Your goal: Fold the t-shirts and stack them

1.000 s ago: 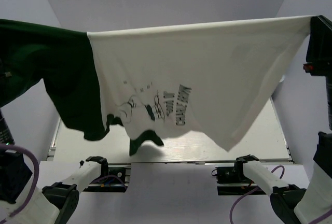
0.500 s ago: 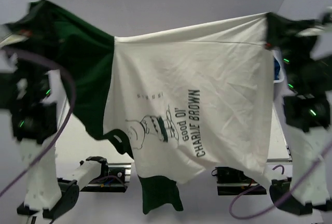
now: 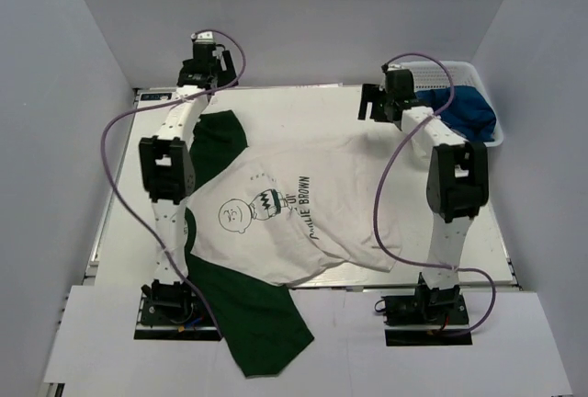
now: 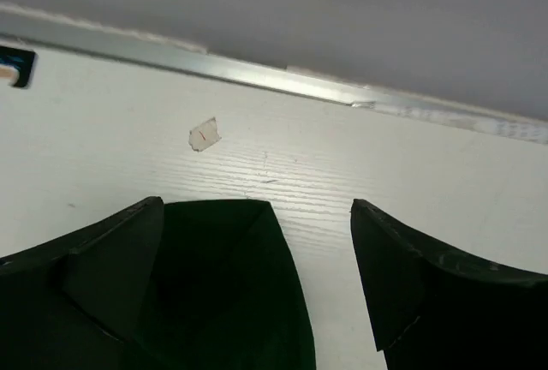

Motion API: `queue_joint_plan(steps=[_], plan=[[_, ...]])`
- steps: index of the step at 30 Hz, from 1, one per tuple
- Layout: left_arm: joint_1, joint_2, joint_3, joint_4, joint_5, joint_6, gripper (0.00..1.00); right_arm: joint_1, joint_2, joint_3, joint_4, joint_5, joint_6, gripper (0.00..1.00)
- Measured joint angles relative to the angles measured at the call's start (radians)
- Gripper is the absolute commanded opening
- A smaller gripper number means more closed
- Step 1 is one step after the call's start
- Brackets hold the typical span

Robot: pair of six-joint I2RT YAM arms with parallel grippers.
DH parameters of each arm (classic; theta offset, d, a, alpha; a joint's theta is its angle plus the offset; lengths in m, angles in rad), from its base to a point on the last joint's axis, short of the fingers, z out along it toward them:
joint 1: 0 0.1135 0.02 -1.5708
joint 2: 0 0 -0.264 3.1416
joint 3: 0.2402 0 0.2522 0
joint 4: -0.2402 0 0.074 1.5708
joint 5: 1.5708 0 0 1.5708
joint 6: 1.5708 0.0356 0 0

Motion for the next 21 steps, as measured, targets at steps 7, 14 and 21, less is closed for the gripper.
queue_joint_plan(steps=[7, 14, 21], plan=[[0.004, 0.134, 0.010, -0.129, 0.032, -0.057, 1.00, 0.011, 0.075, 0.143, -0.062, -0.055, -0.016, 0.90], [-0.003, -0.336, -0.571, -0.086, 0.063, -0.167, 1.00, 0.046, -0.180, -0.130, -0.072, -0.127, -0.007, 0.90], [-0.006, -0.600, -0.962, -0.074, 0.055, -0.323, 1.00, 0.055, -0.262, -0.397, -0.109, -0.243, 0.038, 0.89]])
